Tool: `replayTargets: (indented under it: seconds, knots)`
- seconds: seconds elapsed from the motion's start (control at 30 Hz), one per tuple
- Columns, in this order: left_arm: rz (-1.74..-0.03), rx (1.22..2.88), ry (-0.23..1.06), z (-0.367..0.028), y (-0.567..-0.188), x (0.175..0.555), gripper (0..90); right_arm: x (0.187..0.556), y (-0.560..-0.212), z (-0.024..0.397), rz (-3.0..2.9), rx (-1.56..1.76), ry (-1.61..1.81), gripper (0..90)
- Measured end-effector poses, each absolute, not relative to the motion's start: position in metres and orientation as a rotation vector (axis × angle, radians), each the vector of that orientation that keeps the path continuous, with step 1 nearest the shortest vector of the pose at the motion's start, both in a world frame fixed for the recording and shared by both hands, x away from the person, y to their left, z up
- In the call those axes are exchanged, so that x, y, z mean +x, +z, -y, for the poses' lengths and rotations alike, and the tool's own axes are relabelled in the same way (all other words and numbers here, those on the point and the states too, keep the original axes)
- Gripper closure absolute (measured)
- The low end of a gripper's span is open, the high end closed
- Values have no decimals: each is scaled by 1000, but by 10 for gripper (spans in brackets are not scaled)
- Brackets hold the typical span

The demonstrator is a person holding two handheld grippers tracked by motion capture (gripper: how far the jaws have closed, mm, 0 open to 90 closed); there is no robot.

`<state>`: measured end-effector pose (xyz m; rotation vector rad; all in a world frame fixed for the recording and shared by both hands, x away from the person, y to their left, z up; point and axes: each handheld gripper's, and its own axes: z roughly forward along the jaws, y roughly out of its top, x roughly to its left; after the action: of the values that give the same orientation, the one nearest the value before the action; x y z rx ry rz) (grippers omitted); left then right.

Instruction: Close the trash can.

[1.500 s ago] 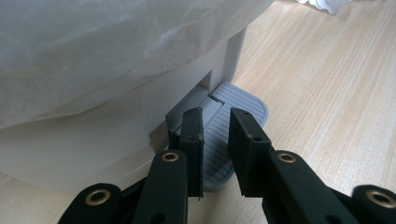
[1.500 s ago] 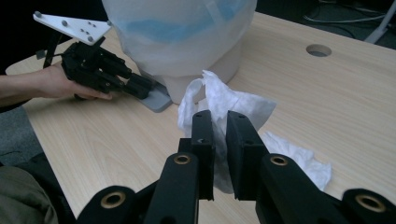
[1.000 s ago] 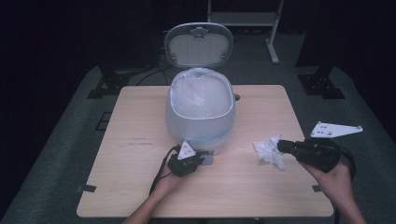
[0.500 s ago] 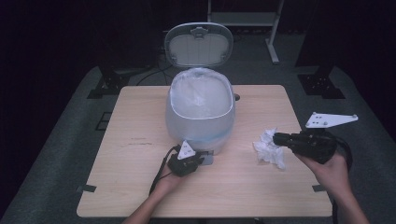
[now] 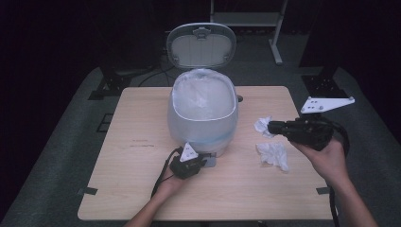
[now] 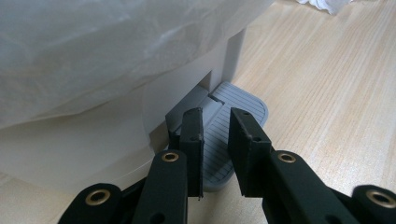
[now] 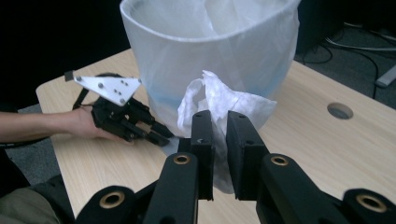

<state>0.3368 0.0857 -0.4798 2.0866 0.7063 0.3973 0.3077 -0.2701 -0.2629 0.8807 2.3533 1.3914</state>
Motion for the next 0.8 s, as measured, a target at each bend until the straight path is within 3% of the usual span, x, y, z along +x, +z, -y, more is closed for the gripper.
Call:
replayTargets:
  seconds: [0.8]
  knots:
    - [-710,2088,409,-85,-480,336,755,335,-225,239,-2385,816,1385,808]
